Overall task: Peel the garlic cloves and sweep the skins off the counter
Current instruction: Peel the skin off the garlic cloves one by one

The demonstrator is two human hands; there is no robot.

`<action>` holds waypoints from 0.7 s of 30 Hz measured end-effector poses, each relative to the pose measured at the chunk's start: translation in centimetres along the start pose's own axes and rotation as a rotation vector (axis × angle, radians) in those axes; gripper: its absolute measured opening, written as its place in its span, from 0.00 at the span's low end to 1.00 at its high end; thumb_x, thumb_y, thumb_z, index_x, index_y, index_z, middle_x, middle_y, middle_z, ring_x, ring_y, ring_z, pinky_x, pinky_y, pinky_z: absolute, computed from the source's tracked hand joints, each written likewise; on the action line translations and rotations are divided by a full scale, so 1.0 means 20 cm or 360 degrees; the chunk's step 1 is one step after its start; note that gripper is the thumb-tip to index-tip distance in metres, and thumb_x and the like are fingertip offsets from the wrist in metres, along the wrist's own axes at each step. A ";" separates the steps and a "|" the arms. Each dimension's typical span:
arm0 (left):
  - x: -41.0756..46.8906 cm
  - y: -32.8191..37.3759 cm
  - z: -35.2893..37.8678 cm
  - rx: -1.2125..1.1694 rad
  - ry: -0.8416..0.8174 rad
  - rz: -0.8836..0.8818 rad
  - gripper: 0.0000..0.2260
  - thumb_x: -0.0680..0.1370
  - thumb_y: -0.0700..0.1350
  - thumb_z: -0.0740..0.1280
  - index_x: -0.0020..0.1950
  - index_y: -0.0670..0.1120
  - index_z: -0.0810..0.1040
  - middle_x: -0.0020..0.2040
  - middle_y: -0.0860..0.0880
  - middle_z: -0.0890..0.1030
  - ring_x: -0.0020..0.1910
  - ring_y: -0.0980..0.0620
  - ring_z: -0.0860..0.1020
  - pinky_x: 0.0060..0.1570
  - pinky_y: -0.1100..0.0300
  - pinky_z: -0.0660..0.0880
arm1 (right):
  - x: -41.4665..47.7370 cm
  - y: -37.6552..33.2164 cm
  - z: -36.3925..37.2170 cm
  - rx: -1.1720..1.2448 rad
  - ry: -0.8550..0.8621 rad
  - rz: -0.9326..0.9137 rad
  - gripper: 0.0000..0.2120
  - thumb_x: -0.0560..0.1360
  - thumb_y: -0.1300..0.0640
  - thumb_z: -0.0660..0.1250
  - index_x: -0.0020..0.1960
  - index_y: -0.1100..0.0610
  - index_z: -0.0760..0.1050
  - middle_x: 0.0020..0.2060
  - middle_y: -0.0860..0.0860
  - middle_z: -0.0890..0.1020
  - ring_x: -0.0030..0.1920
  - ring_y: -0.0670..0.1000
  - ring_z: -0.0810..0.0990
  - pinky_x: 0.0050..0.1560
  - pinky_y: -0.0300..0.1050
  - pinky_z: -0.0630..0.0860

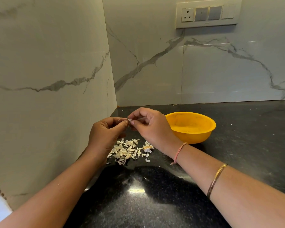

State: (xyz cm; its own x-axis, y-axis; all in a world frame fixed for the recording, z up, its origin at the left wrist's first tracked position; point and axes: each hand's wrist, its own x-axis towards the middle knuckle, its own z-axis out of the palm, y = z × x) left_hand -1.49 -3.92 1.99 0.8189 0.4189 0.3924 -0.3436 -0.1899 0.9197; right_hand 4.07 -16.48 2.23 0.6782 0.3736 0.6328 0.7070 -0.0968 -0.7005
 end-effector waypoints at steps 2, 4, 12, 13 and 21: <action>0.00 0.00 0.00 -0.0016 -0.0003 -0.0013 0.05 0.73 0.39 0.70 0.40 0.48 0.82 0.34 0.54 0.82 0.33 0.62 0.79 0.32 0.68 0.75 | 0.00 0.00 0.00 -0.0069 0.0004 -0.0045 0.04 0.73 0.65 0.68 0.48 0.61 0.80 0.41 0.53 0.83 0.42 0.50 0.82 0.44 0.44 0.81; 0.00 0.00 0.00 -0.0028 -0.0015 -0.0018 0.05 0.73 0.38 0.70 0.40 0.47 0.82 0.34 0.53 0.82 0.33 0.62 0.79 0.33 0.69 0.76 | 0.00 0.00 0.00 -0.0123 0.0020 -0.0078 0.04 0.73 0.66 0.68 0.47 0.61 0.80 0.42 0.54 0.83 0.42 0.50 0.82 0.44 0.44 0.80; 0.00 0.00 0.00 -0.0132 -0.0056 -0.0093 0.04 0.74 0.37 0.68 0.40 0.43 0.81 0.34 0.51 0.82 0.33 0.61 0.79 0.33 0.68 0.76 | 0.00 0.00 0.00 -0.0300 0.0041 -0.0161 0.04 0.73 0.66 0.69 0.45 0.61 0.81 0.43 0.54 0.83 0.43 0.50 0.81 0.44 0.43 0.79; 0.00 -0.01 0.00 -0.0166 -0.0056 -0.0128 0.04 0.74 0.36 0.68 0.40 0.43 0.81 0.34 0.50 0.82 0.33 0.60 0.79 0.33 0.68 0.76 | 0.00 0.00 0.00 -0.0322 0.0044 -0.0173 0.04 0.72 0.66 0.69 0.45 0.61 0.82 0.43 0.54 0.83 0.43 0.50 0.80 0.44 0.42 0.79; 0.01 -0.02 0.01 -0.0197 -0.0006 -0.0234 0.06 0.75 0.36 0.67 0.39 0.43 0.80 0.36 0.48 0.81 0.33 0.58 0.79 0.36 0.68 0.77 | 0.00 -0.02 0.02 -0.0361 0.0041 -0.0227 0.05 0.72 0.67 0.69 0.45 0.62 0.82 0.42 0.55 0.83 0.43 0.51 0.80 0.44 0.42 0.79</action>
State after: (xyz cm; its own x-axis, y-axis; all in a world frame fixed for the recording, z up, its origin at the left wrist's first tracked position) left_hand -1.06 -4.03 1.66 0.8662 0.4305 0.2537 -0.2736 -0.0163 0.9617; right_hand 3.71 -16.03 2.23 0.5714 0.3748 0.7301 0.8206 -0.2501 -0.5138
